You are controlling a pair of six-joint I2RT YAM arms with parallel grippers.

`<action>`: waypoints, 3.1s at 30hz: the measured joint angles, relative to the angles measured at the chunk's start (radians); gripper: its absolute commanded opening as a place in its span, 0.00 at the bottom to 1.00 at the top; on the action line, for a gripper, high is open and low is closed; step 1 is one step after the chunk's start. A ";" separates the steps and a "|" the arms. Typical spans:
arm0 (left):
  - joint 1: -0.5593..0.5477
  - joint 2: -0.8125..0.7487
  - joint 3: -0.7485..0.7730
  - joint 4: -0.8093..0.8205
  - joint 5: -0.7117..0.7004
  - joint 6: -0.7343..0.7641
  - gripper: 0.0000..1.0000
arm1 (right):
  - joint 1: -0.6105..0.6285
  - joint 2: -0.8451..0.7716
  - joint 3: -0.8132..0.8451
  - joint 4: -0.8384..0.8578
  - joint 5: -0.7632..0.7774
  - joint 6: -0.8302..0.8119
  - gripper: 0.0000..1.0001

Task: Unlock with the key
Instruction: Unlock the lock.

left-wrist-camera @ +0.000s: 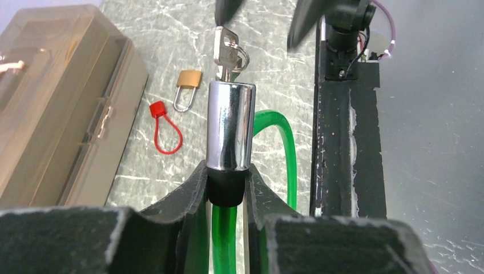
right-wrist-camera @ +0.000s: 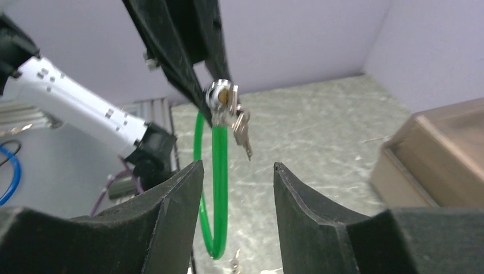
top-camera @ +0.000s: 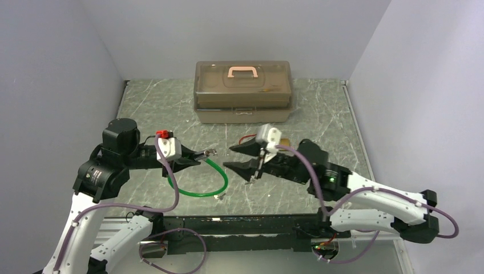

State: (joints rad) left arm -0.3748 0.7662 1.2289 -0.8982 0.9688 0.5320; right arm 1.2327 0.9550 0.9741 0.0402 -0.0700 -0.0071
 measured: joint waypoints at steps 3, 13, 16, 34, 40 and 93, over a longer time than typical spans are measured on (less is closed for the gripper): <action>0.000 0.011 0.002 -0.008 -0.033 -0.010 0.00 | 0.000 -0.053 0.050 -0.041 0.066 -0.032 0.51; -0.008 0.216 0.234 -0.211 -0.229 -0.032 0.00 | -0.001 0.053 0.134 -0.074 0.179 -0.097 0.34; -0.015 0.266 0.268 -0.257 -0.276 -0.024 0.00 | -0.001 0.093 0.134 -0.108 0.262 -0.107 0.15; -0.038 0.207 0.241 -0.389 -0.290 0.021 0.00 | 0.000 0.150 0.159 -0.061 0.362 -0.110 0.00; -0.038 0.218 0.237 -0.385 -0.306 0.005 0.00 | 0.019 0.233 0.172 -0.046 0.365 -0.098 0.00; -0.041 0.178 0.196 -0.454 -0.153 0.138 0.00 | -0.421 0.223 0.309 -0.195 -0.778 0.210 0.55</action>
State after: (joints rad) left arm -0.4156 0.9443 1.4250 -1.3525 0.8154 0.6701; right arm 0.8120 1.1782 1.2835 -0.1543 -0.8482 0.2031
